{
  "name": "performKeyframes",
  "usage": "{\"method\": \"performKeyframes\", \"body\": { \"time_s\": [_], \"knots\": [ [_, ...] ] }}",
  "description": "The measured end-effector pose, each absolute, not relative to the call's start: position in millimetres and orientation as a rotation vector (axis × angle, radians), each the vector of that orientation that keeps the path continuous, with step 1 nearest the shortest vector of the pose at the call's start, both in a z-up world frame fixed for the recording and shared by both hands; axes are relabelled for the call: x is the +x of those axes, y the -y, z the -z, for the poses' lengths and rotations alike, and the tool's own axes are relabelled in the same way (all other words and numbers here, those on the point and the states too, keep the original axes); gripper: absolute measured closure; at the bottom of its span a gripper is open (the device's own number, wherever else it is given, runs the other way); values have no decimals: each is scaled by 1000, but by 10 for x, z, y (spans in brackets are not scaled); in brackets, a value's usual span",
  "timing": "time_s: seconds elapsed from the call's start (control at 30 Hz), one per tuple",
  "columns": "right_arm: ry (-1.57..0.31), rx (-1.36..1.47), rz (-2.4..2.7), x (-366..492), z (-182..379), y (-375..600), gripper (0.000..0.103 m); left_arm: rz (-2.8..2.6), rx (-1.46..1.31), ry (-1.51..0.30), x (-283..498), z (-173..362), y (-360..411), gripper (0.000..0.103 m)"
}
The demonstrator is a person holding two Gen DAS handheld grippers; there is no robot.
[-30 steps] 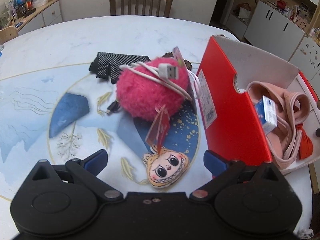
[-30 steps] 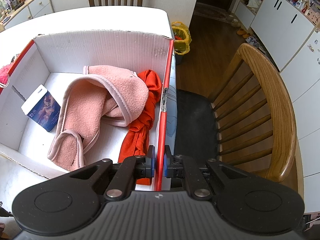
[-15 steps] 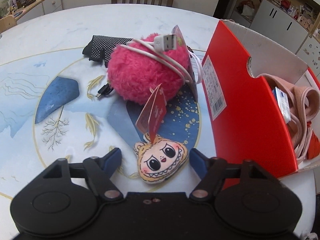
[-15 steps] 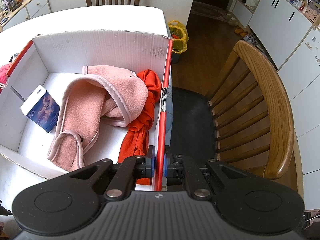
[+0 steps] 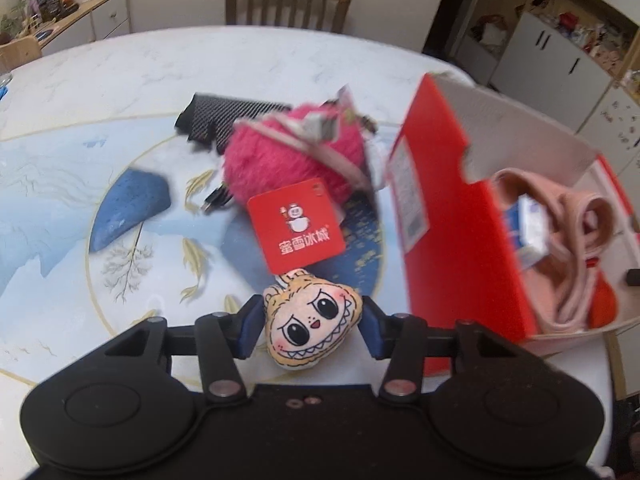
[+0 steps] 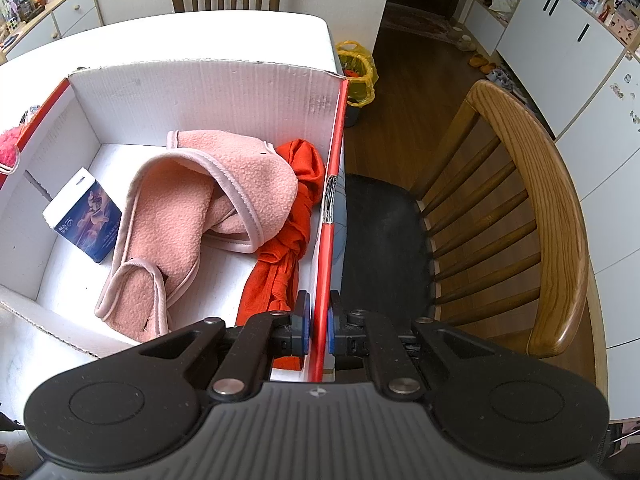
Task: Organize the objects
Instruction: 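Carry the doll keychain over the white box with the left gripper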
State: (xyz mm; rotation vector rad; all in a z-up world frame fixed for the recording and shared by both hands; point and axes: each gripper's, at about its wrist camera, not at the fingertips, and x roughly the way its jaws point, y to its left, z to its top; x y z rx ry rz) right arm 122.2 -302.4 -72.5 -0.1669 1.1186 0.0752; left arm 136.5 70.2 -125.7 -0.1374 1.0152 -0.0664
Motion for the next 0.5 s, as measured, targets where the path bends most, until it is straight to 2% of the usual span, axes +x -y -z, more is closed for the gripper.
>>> {"method": "performKeyframes", "body": {
  "time_s": [0.5],
  "knots": [
    [-1121, -167, -77, 1246, 733, 3007, 95, 191, -133, -877, 1229, 509, -433, 55]
  ]
}}
